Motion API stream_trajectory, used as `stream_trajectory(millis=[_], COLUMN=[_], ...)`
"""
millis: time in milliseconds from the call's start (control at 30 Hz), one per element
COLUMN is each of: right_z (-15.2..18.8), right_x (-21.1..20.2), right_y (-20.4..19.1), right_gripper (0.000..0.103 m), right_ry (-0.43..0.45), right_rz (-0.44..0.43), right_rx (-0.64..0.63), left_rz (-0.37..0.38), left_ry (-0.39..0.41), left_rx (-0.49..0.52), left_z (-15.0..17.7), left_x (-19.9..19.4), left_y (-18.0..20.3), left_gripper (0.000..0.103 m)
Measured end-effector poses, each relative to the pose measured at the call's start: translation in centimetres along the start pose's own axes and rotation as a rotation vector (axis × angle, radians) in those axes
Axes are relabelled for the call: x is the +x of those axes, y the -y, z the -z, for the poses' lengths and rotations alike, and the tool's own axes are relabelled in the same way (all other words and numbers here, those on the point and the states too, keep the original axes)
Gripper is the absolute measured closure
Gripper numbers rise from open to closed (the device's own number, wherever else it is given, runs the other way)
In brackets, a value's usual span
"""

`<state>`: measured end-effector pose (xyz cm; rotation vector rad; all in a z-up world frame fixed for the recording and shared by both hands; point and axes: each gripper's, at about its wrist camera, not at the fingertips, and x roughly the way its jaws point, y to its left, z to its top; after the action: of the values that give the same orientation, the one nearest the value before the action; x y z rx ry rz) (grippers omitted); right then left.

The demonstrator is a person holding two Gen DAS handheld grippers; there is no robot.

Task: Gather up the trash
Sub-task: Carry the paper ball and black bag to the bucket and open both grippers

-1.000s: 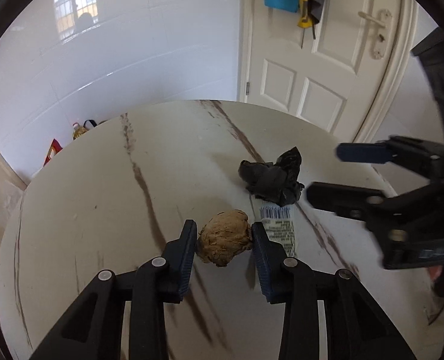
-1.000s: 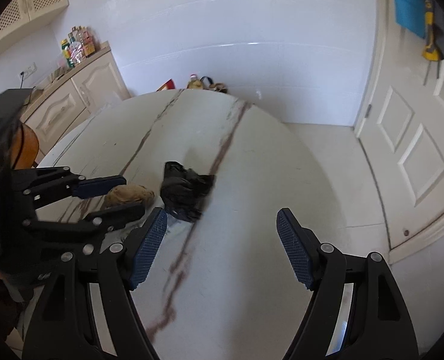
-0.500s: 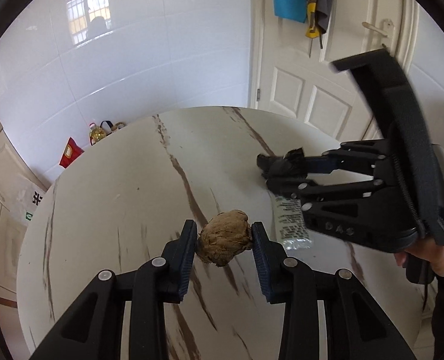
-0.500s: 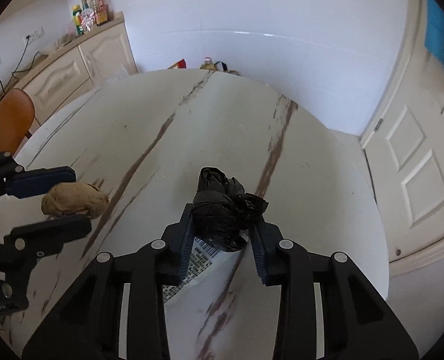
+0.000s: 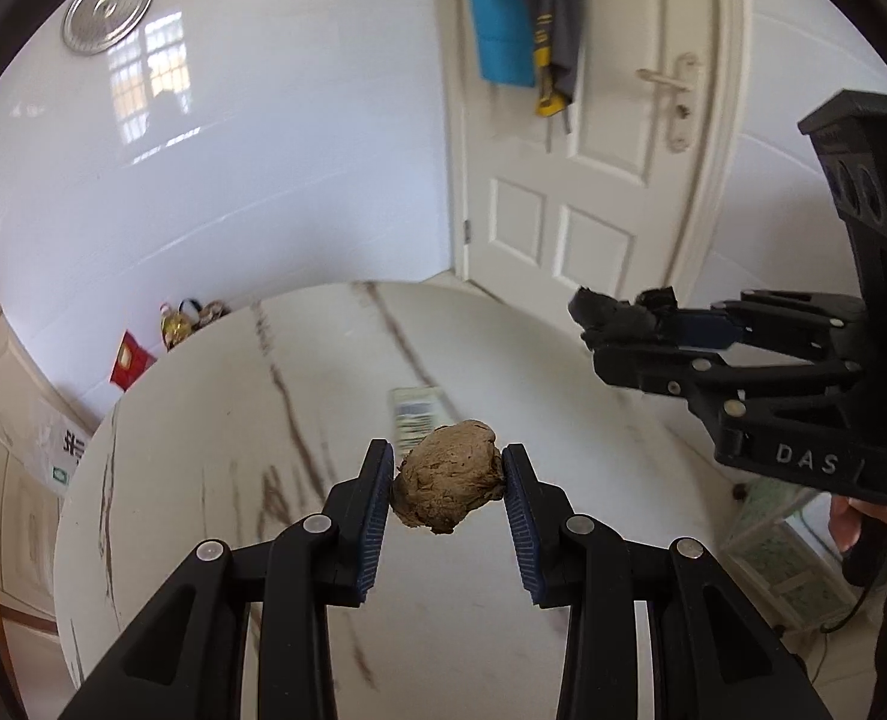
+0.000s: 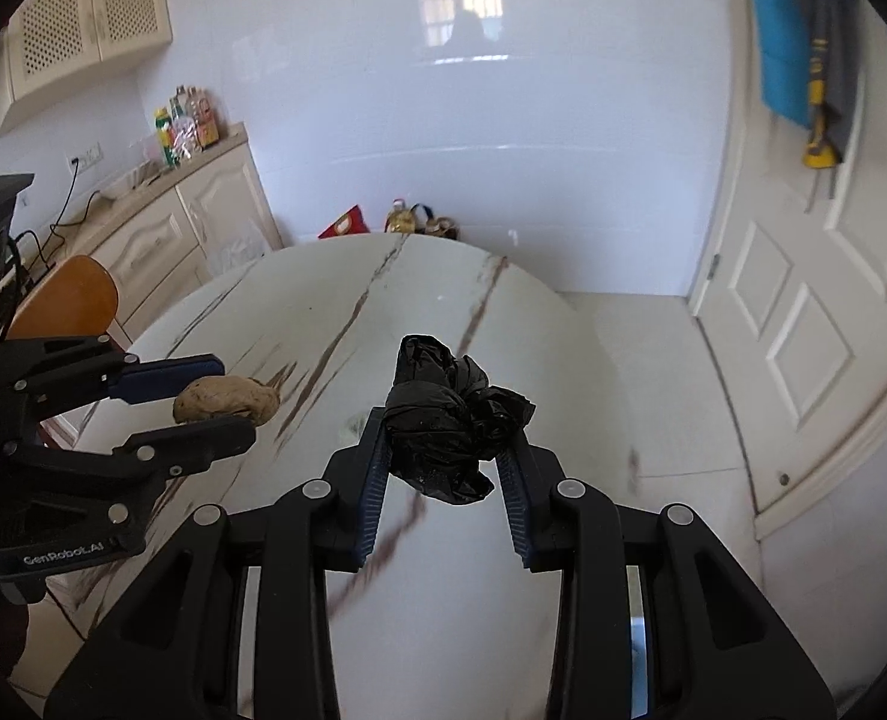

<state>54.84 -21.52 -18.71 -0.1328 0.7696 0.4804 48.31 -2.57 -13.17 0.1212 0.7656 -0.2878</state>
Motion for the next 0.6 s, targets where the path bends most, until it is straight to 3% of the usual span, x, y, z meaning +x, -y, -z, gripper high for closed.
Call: stream_trajectory(millis=[167, 333, 600], right_z=[3.4, 7.1, 12.8], right_x=[-5.5, -9.7, -12.9], right_y=[2.0, 5.7, 12.7], right_gripper=[0.070, 0.070, 0.070], right_ry=[0.031, 0.053, 0.039], right_rz=[0.027, 0.079, 0.158], right_rx=[0.050, 0.120, 0.263], left_rz=[0.041, 0.113, 0.221], left_ry=[0.017, 0.014, -0.067], left_rx=[0.061, 0.127, 0.215], left_z=[0.8, 0.9, 0.6], left_x=[-2.8, -3.1, 1.9], left_y=[5.9, 11.9, 20.6], left_gripper=[0.070, 0.070, 0.070])
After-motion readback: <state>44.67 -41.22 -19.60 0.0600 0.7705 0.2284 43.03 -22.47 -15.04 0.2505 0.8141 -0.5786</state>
